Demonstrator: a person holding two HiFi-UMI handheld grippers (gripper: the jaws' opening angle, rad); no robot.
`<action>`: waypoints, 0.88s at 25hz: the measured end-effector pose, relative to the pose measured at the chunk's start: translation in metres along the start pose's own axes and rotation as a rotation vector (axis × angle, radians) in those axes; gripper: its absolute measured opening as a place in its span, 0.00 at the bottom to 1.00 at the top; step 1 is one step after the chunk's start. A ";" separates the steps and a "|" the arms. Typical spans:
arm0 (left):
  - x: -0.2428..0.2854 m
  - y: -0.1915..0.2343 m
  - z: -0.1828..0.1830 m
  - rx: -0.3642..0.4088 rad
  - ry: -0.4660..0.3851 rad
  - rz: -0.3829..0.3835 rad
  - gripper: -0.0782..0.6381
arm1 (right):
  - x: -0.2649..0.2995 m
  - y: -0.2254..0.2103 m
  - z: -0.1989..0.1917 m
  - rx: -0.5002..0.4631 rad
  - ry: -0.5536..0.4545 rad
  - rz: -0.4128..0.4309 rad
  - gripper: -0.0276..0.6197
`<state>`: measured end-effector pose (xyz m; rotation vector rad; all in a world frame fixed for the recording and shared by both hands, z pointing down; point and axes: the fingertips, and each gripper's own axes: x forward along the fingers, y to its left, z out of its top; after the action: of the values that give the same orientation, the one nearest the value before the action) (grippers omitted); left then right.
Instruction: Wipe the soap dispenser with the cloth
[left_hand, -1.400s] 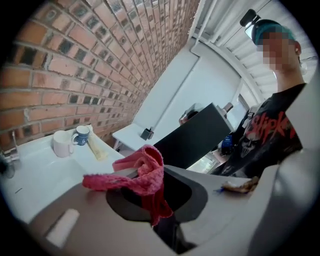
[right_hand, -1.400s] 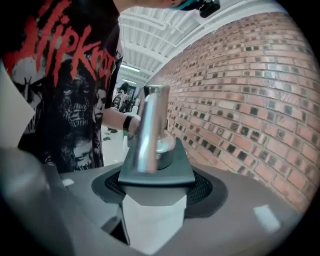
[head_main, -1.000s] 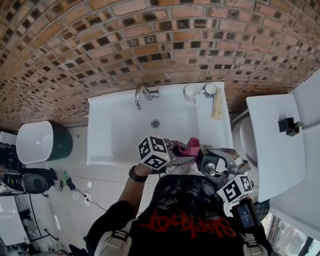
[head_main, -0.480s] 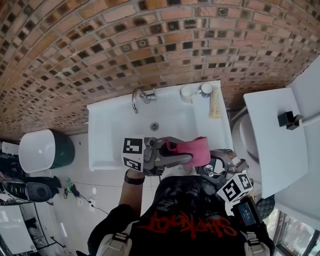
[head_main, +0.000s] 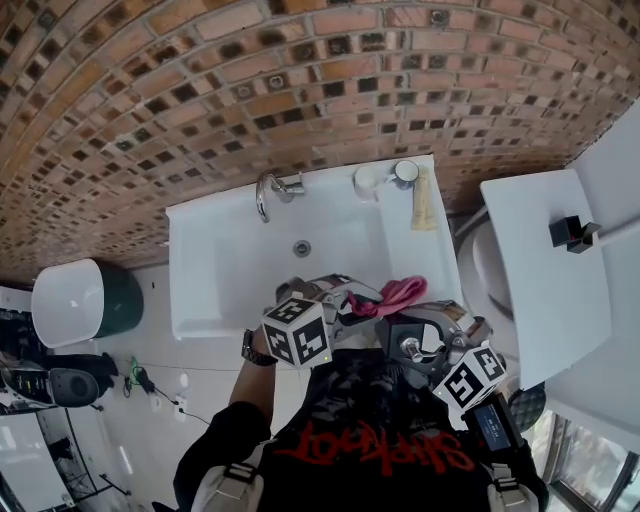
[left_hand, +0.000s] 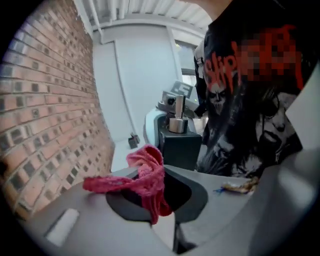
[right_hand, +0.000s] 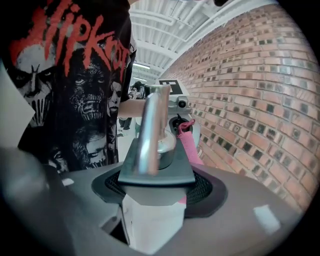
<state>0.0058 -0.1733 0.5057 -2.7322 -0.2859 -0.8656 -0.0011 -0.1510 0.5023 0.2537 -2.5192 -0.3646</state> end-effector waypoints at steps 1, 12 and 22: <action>0.002 -0.007 -0.002 0.008 0.017 -0.045 0.17 | 0.001 0.003 -0.001 -0.004 0.006 0.014 0.52; 0.013 -0.024 -0.025 -0.014 0.079 -0.263 0.17 | 0.010 0.022 -0.008 -0.073 0.065 0.080 0.52; 0.029 -0.034 -0.083 0.144 0.447 -0.436 0.17 | 0.012 0.025 0.004 -0.063 0.019 0.105 0.52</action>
<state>-0.0243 -0.1631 0.5946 -2.2912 -0.8269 -1.4682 -0.0157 -0.1291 0.5129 0.1000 -2.4855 -0.3969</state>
